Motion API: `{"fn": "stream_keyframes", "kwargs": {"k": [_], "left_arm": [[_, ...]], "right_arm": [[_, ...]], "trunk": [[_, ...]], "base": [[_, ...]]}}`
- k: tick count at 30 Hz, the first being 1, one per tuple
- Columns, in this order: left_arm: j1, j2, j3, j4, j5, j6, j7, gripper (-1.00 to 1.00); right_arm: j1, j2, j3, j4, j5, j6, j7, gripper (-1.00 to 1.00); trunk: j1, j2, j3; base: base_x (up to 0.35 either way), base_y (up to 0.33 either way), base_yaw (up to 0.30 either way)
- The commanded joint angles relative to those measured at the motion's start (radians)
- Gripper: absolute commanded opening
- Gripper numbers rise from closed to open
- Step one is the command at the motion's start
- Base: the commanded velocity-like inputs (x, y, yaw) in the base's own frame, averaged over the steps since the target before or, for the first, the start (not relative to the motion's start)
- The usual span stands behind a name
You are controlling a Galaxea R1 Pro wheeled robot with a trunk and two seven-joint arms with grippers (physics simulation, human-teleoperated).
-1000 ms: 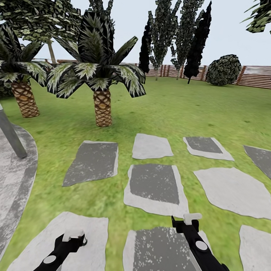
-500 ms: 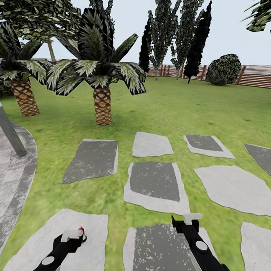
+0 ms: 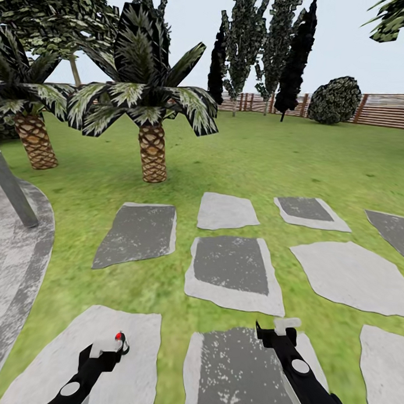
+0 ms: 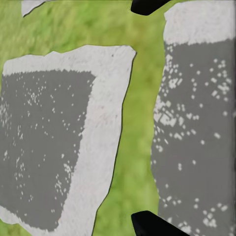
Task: Pick up the pesticide atomizer in the garden and spray insectifuge to fully cover both potted plants in the garden.
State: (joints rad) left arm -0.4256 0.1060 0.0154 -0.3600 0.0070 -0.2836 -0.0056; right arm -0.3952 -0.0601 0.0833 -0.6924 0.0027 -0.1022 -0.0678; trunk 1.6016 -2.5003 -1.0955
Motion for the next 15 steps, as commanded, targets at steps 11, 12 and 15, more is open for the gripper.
{"fn": "stream_keyframes", "kwargs": {"k": [11,12,15], "left_arm": [[-0.001,0.000,0.002,0.001,0.002,-0.004,0.000,1.00],[-0.001,0.000,0.002,0.001,0.002,-0.005,0.000,1.00],[-0.001,0.000,0.002,0.001,0.002,-0.005,0.000,1.00]], "right_arm": [[-0.001,0.002,0.007,0.002,-0.004,-0.001,-0.007,1.00],[-0.001,0.002,0.007,0.002,-0.004,-0.001,-0.007,1.00],[-0.001,0.003,0.007,0.002,-0.004,-0.001,-0.007,1.00]], "trunk": [[0.005,-0.003,-0.053],[0.005,-0.003,-0.058],[0.006,-0.004,-0.074]], "base": [[0.000,0.000,0.008],[0.000,0.000,0.094],[0.000,0.000,0.124]]}}
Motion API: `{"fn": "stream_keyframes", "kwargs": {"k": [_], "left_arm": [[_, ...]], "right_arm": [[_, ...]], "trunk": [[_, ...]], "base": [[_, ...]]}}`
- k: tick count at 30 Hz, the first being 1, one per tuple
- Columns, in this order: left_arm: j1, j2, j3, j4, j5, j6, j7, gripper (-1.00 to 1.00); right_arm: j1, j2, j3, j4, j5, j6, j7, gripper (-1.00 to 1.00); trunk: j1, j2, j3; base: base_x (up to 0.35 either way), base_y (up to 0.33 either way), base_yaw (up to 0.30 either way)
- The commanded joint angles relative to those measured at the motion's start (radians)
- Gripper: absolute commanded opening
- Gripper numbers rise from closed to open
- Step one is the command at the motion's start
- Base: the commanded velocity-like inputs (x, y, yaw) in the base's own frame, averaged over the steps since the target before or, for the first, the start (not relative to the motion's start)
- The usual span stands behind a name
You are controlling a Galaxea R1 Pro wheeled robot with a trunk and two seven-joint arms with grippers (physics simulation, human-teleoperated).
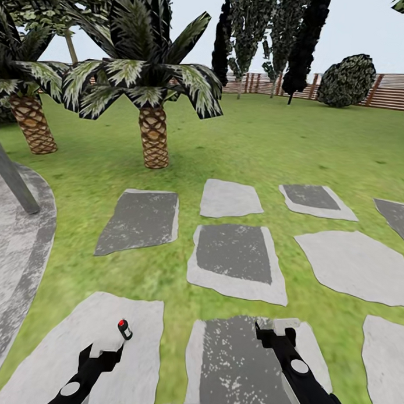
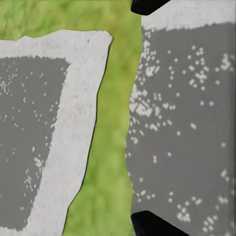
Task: Pick up the pesticide atomizer in the garden and spray insectifuge to fully cover both potted plants in the garden.
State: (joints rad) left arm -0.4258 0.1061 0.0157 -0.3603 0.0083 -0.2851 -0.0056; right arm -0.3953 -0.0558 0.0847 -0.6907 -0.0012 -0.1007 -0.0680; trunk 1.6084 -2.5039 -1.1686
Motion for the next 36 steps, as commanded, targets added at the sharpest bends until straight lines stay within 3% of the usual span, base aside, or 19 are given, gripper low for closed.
{"fn": "stream_keyframes", "kwargs": {"k": [1,36], "left_arm": [[-0.001,0.000,0.001,0.001,0.001,-0.003,-0.001,1.00],[-0.001,0.000,0.003,0.000,0.002,-0.008,-0.001,1.00]], "right_arm": [[0.000,-0.001,0.006,0.000,0.000,-0.002,-0.007,1.00],[0.000,-0.002,0.006,0.014,0.001,-0.003,-0.004,1.00]], "trunk": [[0.000,-0.001,-0.006],[0.016,-0.009,-0.143]], "base": [[0.000,0.000,0.135],[0.000,0.000,0.042]]}}
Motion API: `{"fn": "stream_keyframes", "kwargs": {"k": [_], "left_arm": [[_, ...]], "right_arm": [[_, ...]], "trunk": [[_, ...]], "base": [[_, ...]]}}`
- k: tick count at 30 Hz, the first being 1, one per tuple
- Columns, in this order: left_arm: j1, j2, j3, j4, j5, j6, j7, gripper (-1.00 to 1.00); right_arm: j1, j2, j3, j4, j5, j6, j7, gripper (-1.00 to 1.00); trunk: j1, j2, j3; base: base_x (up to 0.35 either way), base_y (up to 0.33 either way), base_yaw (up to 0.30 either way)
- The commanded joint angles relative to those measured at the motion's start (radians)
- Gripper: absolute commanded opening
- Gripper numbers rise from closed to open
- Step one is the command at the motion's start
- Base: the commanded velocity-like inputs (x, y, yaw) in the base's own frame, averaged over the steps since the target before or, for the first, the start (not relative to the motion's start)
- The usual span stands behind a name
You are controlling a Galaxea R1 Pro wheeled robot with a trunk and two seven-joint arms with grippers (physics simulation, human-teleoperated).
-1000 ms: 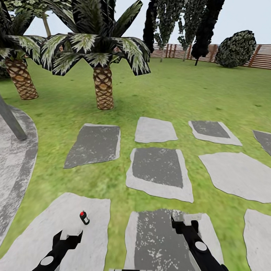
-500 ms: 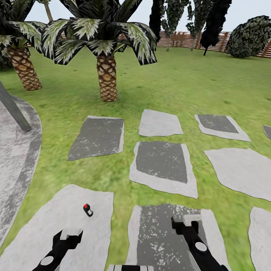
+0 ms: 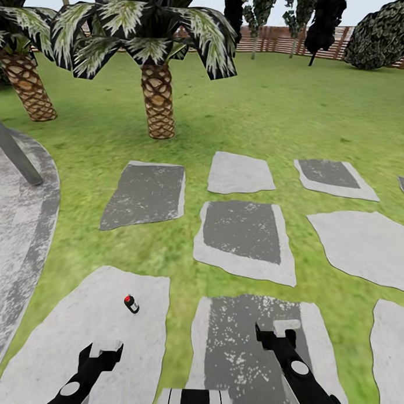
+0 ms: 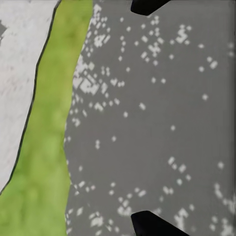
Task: Pick up the pesticide atomizer in the garden and spray insectifuge to fully cover both potted plants in the garden.
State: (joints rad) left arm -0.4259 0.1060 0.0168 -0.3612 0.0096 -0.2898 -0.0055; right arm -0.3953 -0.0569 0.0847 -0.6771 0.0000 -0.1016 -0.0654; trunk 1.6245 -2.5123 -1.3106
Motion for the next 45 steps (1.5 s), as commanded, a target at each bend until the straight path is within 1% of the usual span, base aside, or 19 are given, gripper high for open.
{"fn": "stream_keyframes", "kwargs": {"k": [1,10,26,36,45], "left_arm": [[0.000,0.000,0.002,0.001,0.001,-0.003,-0.001,1.00],[0.000,0.000,0.001,0.001,0.001,-0.004,-0.001,1.00],[0.000,0.000,0.002,0.001,0.003,-0.004,-0.001,1.00],[-0.001,-0.002,0.000,0.000,0.001,-0.005,-0.002,1.00],[-0.001,-0.003,-0.002,-0.001,-0.006,-0.005,-0.002,1.00]], "right_arm": [[-0.001,-0.001,0.006,0.001,0.000,-0.002,-0.007,1.00],[-0.001,-0.001,0.006,0.001,0.000,-0.002,-0.007,1.00],[-0.001,-0.001,0.006,0.001,0.000,-0.003,-0.005,1.00],[-0.001,-0.001,0.005,0.001,0.000,-0.003,-0.008,1.00],[-0.001,-0.001,0.006,0.001,0.000,-0.003,-0.008,1.00]], "trunk": [[0.000,-0.001,-0.005],[0.000,-0.001,-0.005],[0.000,-0.001,-0.005],[0.000,-0.001,-0.005],[0.000,-0.001,-0.002]], "base": [[0.000,0.000,0.000],[0.038,0.000,0.000],[0.297,0.000,0.000],[0.027,0.000,-0.003],[0.000,0.000,-0.152]]}}
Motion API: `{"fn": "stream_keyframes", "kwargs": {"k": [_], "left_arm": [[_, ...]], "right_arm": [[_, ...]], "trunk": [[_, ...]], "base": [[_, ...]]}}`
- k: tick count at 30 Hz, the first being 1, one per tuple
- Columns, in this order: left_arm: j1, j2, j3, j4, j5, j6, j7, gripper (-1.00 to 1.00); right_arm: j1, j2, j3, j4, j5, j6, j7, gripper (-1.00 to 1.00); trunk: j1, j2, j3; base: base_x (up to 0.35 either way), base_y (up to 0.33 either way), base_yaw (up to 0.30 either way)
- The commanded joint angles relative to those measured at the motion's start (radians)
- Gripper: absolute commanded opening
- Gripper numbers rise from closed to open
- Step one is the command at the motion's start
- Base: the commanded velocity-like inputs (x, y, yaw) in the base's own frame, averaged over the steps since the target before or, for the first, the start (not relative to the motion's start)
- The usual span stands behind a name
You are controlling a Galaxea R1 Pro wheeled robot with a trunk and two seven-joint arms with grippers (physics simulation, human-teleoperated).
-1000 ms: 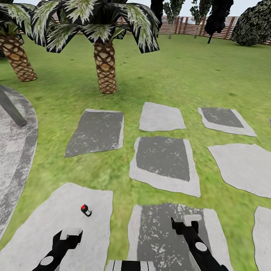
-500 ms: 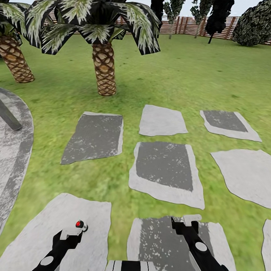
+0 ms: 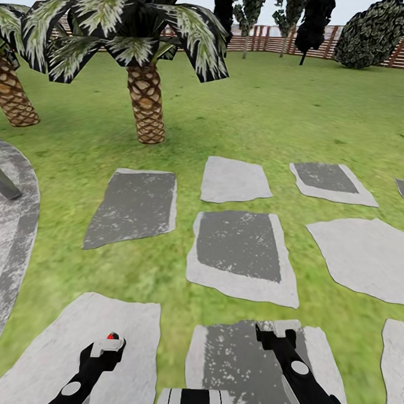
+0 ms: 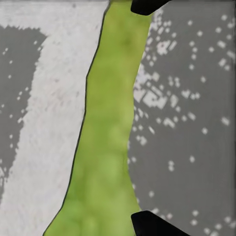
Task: Pick up the pesticide atomizer in the garden and spray insectifuge to fully cover both potted plants in the garden.
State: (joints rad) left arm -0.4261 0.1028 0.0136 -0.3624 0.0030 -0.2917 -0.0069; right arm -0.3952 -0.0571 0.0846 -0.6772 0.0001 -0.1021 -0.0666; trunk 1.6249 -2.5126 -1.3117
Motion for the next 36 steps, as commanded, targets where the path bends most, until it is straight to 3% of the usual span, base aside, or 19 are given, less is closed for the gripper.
{"fn": "stream_keyframes", "kwargs": {"k": [1,15,36], "left_arm": [[0.000,0.001,0.002,0.001,0.001,-0.004,-0.001,1.00],[0.001,0.003,0.003,0.002,0.007,-0.036,-0.001,1.00],[0.001,0.002,0.003,0.002,0.008,-0.044,-0.001,1.00]], "right_arm": [[-0.001,-0.001,0.006,0.001,0.000,-0.002,-0.007,1.00],[-0.001,-0.001,0.006,0.001,-0.003,-0.002,-0.008,1.00],[-0.001,-0.001,0.006,0.001,-0.003,-0.002,-0.009,1.00]], "trunk": [[0.000,0.000,-0.004],[0.007,-0.004,-0.071],[0.007,-0.004,-0.074]], "base": [[0.000,0.000,-0.034],[0.000,0.000,0.042],[0.058,-0.001,0.008]]}}
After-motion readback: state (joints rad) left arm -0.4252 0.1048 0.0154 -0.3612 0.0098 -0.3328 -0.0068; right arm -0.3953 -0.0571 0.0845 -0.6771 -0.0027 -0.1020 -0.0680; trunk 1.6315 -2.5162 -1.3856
